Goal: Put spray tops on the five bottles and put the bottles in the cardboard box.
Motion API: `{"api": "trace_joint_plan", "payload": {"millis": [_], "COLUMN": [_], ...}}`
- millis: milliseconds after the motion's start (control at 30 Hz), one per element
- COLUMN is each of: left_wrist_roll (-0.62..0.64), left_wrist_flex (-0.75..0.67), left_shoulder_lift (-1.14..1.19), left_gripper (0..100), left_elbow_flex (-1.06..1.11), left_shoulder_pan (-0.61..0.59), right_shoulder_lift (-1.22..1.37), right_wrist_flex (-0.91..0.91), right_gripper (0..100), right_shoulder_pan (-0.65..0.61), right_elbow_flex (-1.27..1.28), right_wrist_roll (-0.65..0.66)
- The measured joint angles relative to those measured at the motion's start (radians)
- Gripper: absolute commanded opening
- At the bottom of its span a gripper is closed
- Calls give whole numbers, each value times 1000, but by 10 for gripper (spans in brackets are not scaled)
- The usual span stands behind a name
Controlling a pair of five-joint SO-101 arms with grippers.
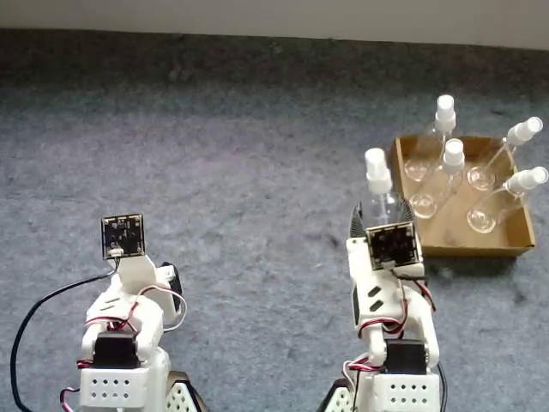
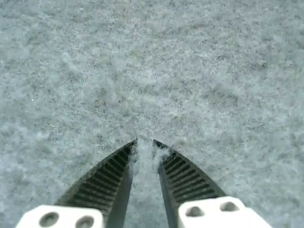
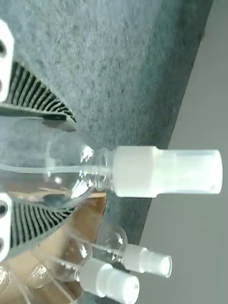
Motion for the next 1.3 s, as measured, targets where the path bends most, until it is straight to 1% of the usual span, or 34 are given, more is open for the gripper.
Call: {"api": "trace_joint_plan", "payload": {"millis": [100,233,400,667,733,833,933,1133,1300], "left_wrist_roll": [0,0,0,0,-23,-89,-118,-121,-124], "left_wrist_flex": [46,77,130,161,161,161,161,161,161], "left_shoulder_lift": [0,0,0,0,0,0,0,0,0], "left_gripper": [6,7,7,5,5,5,5,5,5], "left_elbow_flex": [0,0,0,0,0,0,0,0,0], "left_shoulder_pan": [0,2,5,5,5,5,5,6,9], "right_shoulder_lift": [0,0,0,-2,-2,-2,-2,-2,23], "right_wrist_flex": [0,14,120,130,130,130,130,101,97], "right_gripper": [120,120,120,119,119,119,119,119,119], "right_shoulder_pan": [46,74,77,78,95,152,212,236,241], "right_elbow_flex": [0,-6,-51,-138,-153,-195,-230,-244,-311], "right_wrist_roll": [0,0,0,0,-32,-110,-163,-173,-173]}}
